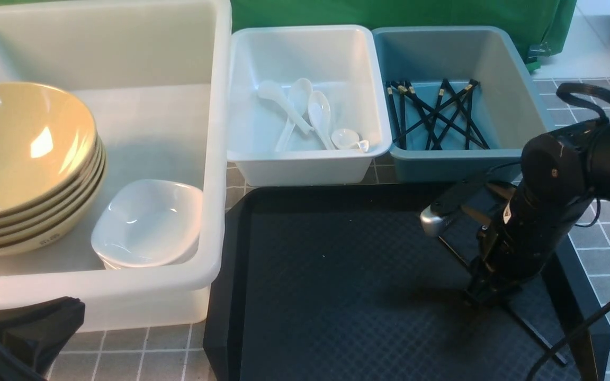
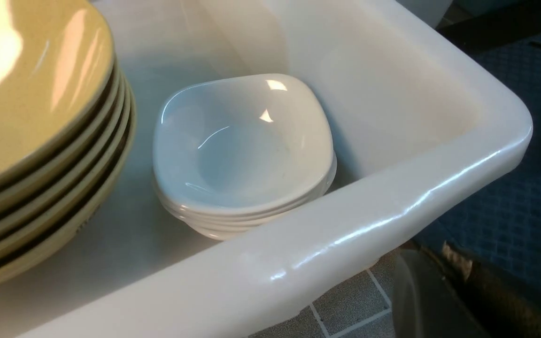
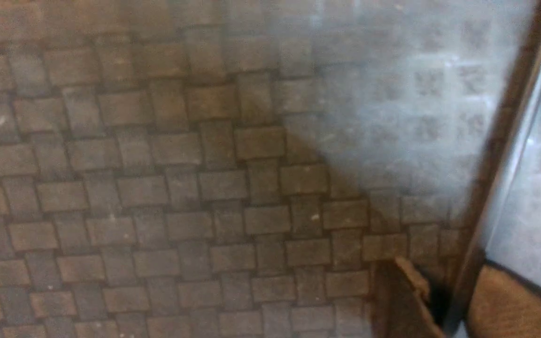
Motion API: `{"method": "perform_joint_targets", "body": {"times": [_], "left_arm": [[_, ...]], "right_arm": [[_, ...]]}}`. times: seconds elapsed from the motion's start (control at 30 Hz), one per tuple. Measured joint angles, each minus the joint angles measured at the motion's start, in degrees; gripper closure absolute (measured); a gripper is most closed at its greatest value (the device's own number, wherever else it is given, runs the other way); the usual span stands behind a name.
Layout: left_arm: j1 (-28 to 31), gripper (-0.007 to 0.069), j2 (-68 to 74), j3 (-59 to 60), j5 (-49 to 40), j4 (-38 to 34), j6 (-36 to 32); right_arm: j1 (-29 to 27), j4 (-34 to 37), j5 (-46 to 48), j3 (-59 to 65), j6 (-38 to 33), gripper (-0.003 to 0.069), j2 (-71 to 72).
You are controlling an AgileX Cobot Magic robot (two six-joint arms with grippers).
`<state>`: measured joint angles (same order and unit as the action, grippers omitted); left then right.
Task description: On grey table put chopsticks spoon bowls plates into blue grey white boxes.
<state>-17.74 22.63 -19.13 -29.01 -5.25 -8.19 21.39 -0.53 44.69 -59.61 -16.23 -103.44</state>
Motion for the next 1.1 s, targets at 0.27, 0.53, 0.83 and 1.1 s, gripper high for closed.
{"method": "perform_joint_targets", "body": {"times": [0.27, 0.53, 0.83, 1.1], "left_arm": [[0.0, 0.063, 0.0, 0.0, 0.0, 0.0, 0.04], [0.0, 0.063, 0.0, 0.0, 0.0, 0.02, 0.04], [0.0, 0.063, 0.0, 0.28, 0.74, 0.15, 0.09], [0.0, 0.063, 0.0, 1.16, 1.33, 0.36, 0.03]], "right_arm": [[4.32, 2.08, 0.37, -0.53, -4.57, 0.0596, 3.97], [9.19, 2.66, -8.63, -0.53, -19.59, 0.0597, 19.2], [1.98, 2.68, -62.15, -0.59, -6.49, 0.0563, 17.05], [-2.39, 3.13, -54.79, -7.65, 8.22, 0.0288, 9.22]]}}
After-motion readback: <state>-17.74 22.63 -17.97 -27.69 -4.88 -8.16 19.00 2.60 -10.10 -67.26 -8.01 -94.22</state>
